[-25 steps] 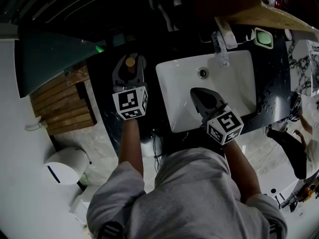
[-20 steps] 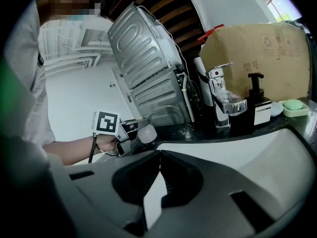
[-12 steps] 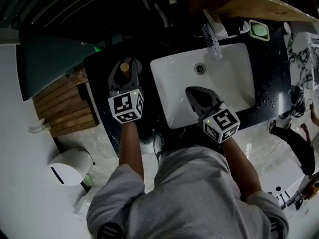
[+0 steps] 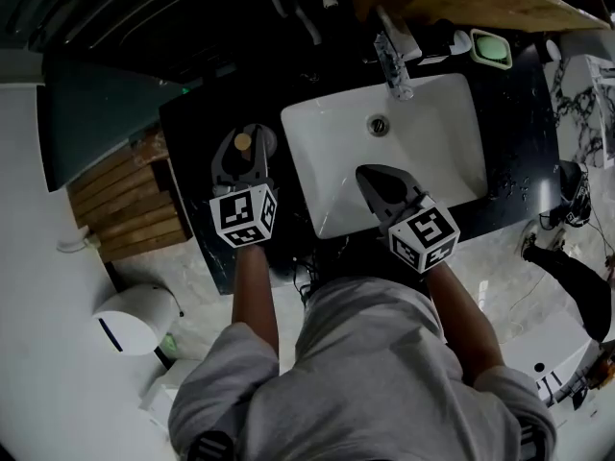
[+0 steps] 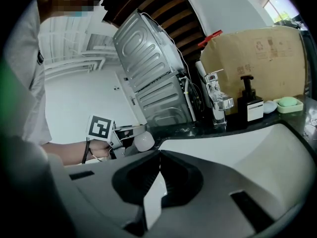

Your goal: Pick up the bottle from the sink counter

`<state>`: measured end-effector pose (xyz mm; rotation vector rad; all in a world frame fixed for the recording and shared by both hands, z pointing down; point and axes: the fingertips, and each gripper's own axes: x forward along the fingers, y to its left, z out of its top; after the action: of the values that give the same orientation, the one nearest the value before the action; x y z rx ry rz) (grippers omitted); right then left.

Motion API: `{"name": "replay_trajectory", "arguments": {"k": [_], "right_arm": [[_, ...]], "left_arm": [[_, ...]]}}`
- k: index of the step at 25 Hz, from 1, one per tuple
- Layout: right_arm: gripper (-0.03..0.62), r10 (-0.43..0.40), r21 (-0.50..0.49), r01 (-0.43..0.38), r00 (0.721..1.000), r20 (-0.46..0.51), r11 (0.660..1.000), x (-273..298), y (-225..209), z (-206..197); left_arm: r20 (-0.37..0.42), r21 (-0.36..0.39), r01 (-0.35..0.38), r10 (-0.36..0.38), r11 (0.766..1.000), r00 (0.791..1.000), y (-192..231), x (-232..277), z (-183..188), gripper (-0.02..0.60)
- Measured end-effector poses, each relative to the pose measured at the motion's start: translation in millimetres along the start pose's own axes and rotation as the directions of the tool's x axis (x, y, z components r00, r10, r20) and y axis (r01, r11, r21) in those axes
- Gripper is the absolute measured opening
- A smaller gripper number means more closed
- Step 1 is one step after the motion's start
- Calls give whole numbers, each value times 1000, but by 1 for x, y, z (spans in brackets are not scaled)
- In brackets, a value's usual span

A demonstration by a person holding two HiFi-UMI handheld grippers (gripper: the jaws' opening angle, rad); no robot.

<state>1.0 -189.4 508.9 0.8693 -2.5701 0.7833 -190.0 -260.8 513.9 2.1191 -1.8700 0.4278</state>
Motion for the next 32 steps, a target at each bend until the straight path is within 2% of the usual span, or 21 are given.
{"name": "replay_trajectory", "arguments": {"k": [10, 15, 18, 25, 32], "right_arm": [[9, 31, -7, -31, 999, 10, 999, -20, 4, -9], [9, 23, -74, -23, 1000, 1, 997, -28, 3, -14], [9, 26, -72, -26, 1000, 5, 997, -34, 1, -18], [9, 14, -78, -12, 1000, 22, 997, -50, -9, -21], [9, -50, -78, 54, 998, 48, 995, -84, -36, -24]], "left_arm": [[-2, 8, 5, -5, 1000, 1000, -31, -26, -3, 132], [-16, 20, 31, -31, 999, 999, -56, -35, -8, 132], [-19, 24, 49, -49, 999, 999, -74, -41, -7, 132], [-47, 21, 111, -110, 994, 993, -124, -50, -11, 131], [-53, 31, 208, -206, 978, 977, -188, -51, -10, 132]]}}
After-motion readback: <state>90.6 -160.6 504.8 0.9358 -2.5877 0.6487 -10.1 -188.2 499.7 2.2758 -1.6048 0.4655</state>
